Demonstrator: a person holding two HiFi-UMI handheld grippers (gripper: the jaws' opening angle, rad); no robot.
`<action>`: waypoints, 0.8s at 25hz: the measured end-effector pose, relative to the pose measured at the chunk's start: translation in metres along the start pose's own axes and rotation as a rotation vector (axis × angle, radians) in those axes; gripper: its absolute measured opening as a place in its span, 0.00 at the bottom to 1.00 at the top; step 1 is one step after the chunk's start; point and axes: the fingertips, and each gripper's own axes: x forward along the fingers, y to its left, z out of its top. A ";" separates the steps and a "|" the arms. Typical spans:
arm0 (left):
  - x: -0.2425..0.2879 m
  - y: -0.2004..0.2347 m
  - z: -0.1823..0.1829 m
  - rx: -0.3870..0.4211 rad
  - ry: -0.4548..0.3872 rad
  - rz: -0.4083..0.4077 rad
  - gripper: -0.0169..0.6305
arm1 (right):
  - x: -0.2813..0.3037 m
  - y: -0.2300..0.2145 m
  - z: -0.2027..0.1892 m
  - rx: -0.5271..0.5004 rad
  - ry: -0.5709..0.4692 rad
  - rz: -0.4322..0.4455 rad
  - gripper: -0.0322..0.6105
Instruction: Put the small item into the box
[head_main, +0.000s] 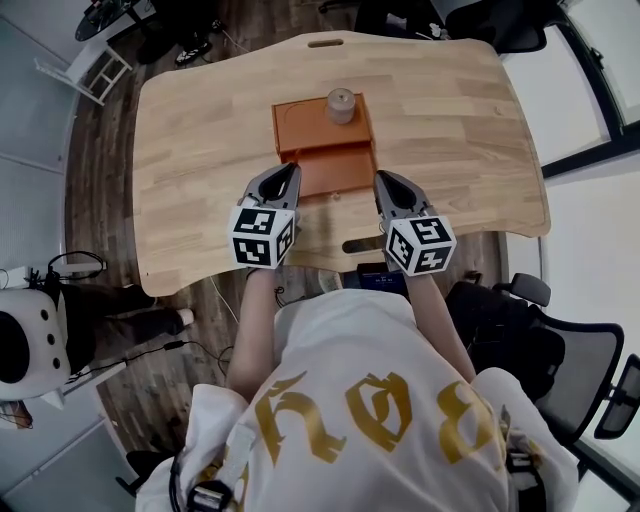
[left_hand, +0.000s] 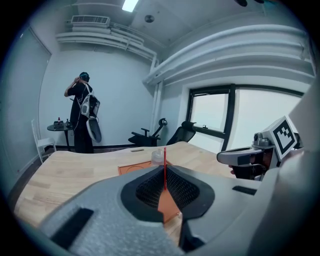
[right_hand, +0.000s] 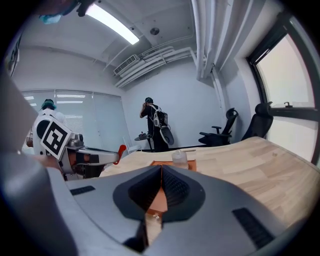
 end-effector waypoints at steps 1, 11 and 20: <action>0.000 0.002 -0.001 -0.004 0.003 0.004 0.05 | 0.003 0.002 0.000 -0.003 0.001 0.008 0.07; 0.017 0.012 0.009 0.008 0.009 0.010 0.05 | 0.031 -0.003 0.009 0.001 -0.006 0.046 0.07; 0.037 0.017 0.009 -0.003 0.018 0.005 0.05 | 0.041 -0.018 0.007 0.010 0.007 0.040 0.07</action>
